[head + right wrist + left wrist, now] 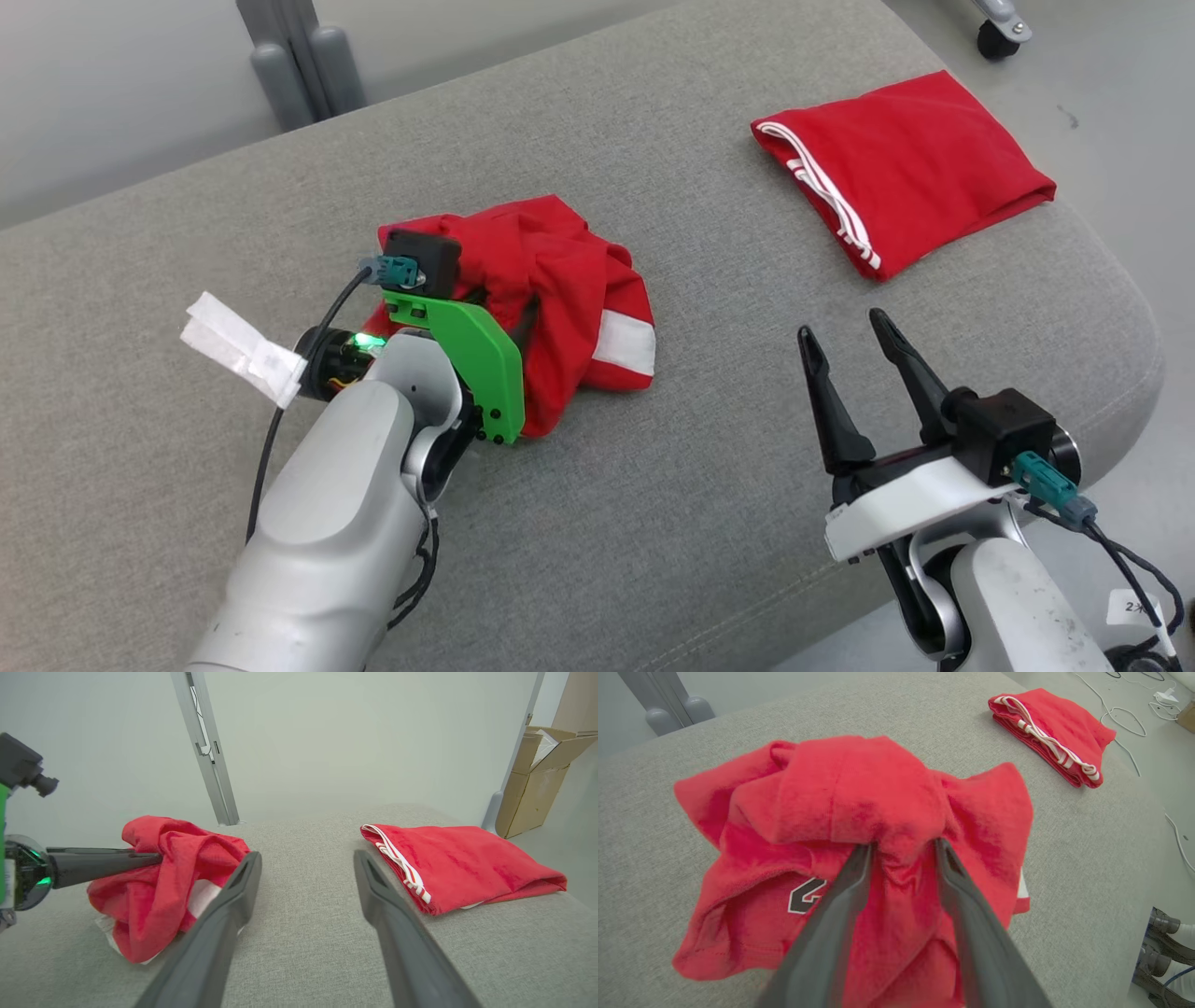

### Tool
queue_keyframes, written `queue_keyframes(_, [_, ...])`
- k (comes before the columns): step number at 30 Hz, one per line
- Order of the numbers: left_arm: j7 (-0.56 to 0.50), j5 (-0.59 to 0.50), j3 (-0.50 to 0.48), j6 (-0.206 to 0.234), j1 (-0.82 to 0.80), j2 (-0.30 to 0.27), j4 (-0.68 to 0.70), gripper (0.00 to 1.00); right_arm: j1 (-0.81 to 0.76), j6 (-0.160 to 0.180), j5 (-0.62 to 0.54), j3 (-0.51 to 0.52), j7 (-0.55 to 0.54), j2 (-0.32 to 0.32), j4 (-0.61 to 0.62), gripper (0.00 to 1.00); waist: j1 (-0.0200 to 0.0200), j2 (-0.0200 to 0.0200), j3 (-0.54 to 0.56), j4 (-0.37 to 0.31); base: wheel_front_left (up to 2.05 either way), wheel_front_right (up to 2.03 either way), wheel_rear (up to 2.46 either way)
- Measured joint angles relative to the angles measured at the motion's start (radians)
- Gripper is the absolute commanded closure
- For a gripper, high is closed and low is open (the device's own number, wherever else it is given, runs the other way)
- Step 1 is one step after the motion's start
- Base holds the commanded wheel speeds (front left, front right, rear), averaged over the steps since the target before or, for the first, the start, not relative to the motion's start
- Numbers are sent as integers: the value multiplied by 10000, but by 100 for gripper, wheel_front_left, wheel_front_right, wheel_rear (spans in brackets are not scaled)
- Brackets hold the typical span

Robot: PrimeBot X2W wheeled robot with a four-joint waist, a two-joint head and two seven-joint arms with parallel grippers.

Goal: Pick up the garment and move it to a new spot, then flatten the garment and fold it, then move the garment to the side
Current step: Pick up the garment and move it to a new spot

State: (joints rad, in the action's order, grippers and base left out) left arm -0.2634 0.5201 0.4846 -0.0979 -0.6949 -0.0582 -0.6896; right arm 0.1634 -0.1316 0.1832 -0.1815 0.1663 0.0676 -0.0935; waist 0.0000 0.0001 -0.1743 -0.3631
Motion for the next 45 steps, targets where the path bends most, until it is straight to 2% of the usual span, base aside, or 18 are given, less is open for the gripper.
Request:
queue_keyframes(6, [869, 88, -88, 33, 116, 2, -36, 0, -101, 0, -36, 157, 23, -50, -54, 0, 0, 0, -84, 172, 0, 0, 0])
queue_keyframes(12, [1319, 203, -303, 201, 384, -163, 550, 0, -207, 0, -90, 228, -98, 13, -36, 0, 0, 0, 241, 635, 0, 0, 0])
queue_keyframes(20, [1406, 477, -744, 740, 1480, -640, 1956, 0, -589, 0, -94, 284, -299, 54, 90, 0, 0, 0, 861, 1335, 0, 0, 0])
queue_keyframes(25, [1177, 663, -968, 995, 2228, -1106, 2138, 0, -616, 0, -92, 221, -391, 69, 211, 0, 0, 0, 1126, 1615, 0, 0, 0])
queue_keyframes(30, [1147, 788, -1074, 1045, 2341, -1287, 1593, 0, -577, 0, -40, -6, -416, 75, 272, 0, 0, 0, 1081, 1542, 0, 0, 0])
queue_keyframes(45, [1427, 677, -899, 508, 712, -1336, -763, 0, -133, 0, -6, 56, -61, -12, 211, 0, 0, 0, -67, 471, 0, 0, 0])
